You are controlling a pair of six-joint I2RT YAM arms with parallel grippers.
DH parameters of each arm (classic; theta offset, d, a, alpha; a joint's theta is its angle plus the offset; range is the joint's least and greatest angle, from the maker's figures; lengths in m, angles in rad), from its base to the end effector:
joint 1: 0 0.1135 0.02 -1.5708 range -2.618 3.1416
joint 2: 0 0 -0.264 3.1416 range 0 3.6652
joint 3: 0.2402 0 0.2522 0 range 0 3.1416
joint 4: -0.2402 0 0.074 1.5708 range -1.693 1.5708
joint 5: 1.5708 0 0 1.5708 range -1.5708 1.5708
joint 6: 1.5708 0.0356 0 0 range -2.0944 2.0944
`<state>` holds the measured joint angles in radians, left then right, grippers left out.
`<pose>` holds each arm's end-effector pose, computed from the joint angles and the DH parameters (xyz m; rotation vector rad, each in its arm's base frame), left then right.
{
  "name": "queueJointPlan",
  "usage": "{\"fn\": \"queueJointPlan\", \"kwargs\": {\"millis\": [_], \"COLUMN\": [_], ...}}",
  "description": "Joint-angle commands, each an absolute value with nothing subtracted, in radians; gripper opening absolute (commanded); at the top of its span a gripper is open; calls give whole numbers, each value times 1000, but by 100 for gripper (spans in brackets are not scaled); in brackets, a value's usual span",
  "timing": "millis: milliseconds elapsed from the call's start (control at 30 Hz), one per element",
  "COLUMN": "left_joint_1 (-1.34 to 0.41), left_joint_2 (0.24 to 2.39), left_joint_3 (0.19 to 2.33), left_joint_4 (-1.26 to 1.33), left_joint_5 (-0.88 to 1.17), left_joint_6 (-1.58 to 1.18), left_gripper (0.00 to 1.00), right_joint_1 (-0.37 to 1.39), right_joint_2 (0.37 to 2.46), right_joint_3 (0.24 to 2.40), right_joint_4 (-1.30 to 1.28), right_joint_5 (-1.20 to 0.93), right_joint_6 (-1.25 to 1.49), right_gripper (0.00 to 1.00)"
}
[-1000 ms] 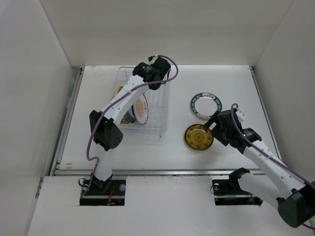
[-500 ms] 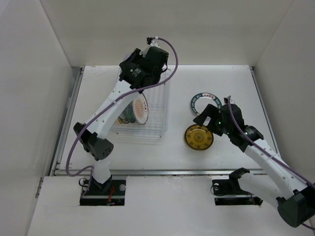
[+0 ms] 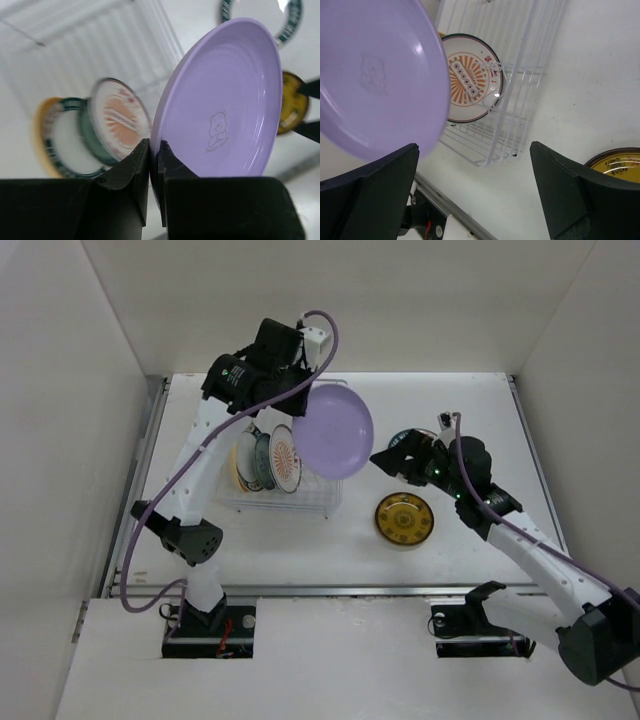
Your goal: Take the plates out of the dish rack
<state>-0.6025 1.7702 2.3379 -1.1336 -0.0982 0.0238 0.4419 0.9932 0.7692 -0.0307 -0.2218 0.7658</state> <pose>0.2812 -0.1892 0.4959 0.6048 2.0556 -0.2350 0.2075 0.1068 0.3114 0.1483 1.9452 1.0313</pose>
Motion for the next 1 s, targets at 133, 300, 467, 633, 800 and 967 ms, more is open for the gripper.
{"fn": "queueJointPlan", "kwargs": {"millis": [133,300,467,633,800,967], "left_joint_1": [-577,-577,-577,-577,-577,-577], "left_joint_2": [1844,1844,1833,1815,1779,1790], "left_joint_3": [2275,2275,2252,2252,2206,2082], "left_joint_4": [-1198,-1198,-1198,-1180,-1146,-1135], "left_joint_5": [469,518,358,-45,-375,-485], "left_joint_6": [-31,-11,-21,-72,-97,-95], "left_gripper": [0,0,55,100,100,100], "right_joint_1": [445,445,445,445,382,339], "right_joint_2": [1091,1101,1039,947,810,617], "right_joint_3": [762,741,741,810,816,720], "right_joint_4": [132,163,89,-217,-599,-882], "right_joint_5": [-244,-245,-134,193,668,939], "right_joint_6": [828,870,916,1010,1224,1648], "right_gripper": [96,24,0,0,0,0]}}
